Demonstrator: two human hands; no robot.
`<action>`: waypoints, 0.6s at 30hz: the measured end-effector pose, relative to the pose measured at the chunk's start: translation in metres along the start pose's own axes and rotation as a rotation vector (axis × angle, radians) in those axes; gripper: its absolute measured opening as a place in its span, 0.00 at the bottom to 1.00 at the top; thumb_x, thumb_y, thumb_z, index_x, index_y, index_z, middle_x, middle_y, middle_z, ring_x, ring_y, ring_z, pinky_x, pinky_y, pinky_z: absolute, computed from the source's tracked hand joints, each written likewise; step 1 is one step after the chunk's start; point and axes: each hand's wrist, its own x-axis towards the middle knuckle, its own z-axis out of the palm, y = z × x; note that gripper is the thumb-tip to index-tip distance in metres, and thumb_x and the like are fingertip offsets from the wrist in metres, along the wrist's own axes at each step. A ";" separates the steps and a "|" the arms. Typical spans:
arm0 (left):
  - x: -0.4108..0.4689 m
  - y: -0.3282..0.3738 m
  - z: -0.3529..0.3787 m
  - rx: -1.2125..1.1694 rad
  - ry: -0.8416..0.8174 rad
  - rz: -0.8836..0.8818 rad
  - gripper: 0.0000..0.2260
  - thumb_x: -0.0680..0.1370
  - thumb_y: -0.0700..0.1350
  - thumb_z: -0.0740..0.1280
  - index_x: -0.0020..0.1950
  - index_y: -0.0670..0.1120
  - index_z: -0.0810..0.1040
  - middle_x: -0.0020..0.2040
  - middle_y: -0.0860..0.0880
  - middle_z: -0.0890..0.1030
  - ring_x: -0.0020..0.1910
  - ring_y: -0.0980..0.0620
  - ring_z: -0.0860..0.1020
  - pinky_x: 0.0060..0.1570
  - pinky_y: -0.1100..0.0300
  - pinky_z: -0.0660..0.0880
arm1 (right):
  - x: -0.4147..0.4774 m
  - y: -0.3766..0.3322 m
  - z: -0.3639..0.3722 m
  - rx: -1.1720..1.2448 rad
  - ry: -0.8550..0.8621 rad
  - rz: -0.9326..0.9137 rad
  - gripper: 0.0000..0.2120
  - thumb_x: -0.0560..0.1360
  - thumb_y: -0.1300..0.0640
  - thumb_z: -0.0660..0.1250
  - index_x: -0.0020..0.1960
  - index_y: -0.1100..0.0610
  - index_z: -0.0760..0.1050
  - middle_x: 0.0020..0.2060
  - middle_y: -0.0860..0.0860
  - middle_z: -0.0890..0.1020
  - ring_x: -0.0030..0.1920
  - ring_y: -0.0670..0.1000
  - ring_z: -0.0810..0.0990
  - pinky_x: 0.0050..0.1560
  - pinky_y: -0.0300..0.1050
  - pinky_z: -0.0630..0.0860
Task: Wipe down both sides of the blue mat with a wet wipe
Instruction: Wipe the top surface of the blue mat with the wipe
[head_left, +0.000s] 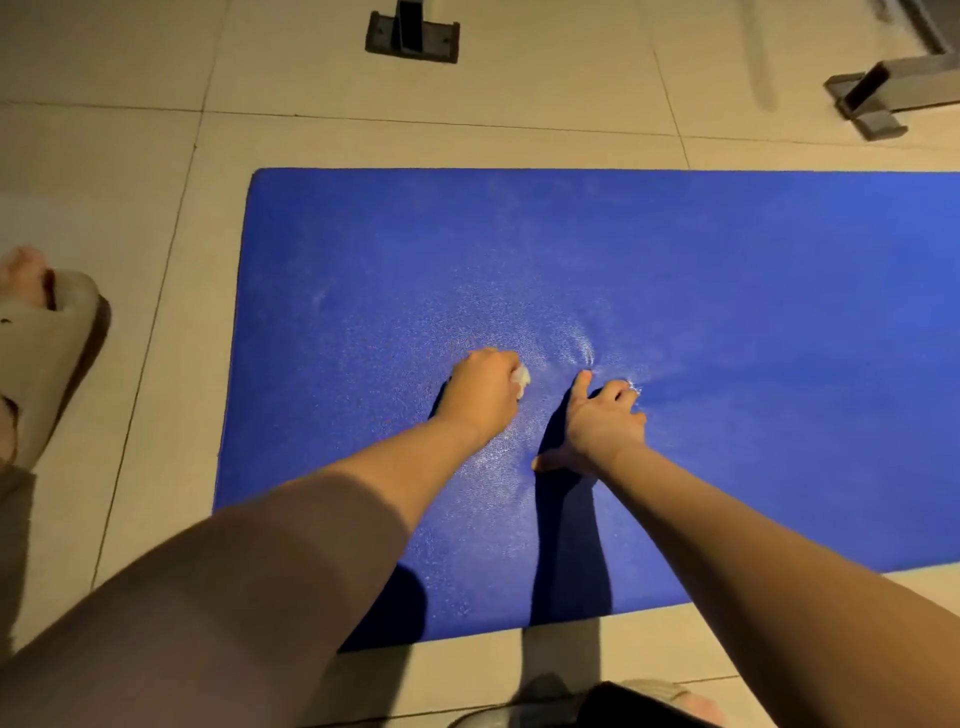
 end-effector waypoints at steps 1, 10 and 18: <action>0.000 -0.002 0.000 0.060 -0.017 0.037 0.05 0.78 0.40 0.65 0.43 0.46 0.77 0.48 0.44 0.81 0.47 0.40 0.79 0.43 0.52 0.75 | -0.001 0.001 0.000 0.002 0.002 -0.006 0.73 0.58 0.26 0.76 0.81 0.59 0.36 0.74 0.71 0.53 0.76 0.71 0.53 0.71 0.65 0.65; -0.070 -0.086 -0.043 0.228 0.263 -0.159 0.09 0.82 0.42 0.63 0.44 0.40 0.77 0.47 0.41 0.74 0.44 0.39 0.75 0.40 0.49 0.73 | -0.009 0.006 -0.003 0.016 0.008 -0.046 0.72 0.59 0.25 0.74 0.81 0.59 0.34 0.76 0.71 0.50 0.77 0.72 0.48 0.72 0.67 0.62; -0.037 0.000 0.035 0.011 0.203 -0.064 0.07 0.77 0.38 0.67 0.55 0.43 0.77 0.51 0.42 0.80 0.49 0.39 0.78 0.46 0.47 0.75 | -0.007 0.010 0.005 -0.031 0.078 -0.072 0.70 0.60 0.22 0.71 0.81 0.58 0.38 0.73 0.68 0.58 0.75 0.69 0.56 0.68 0.62 0.66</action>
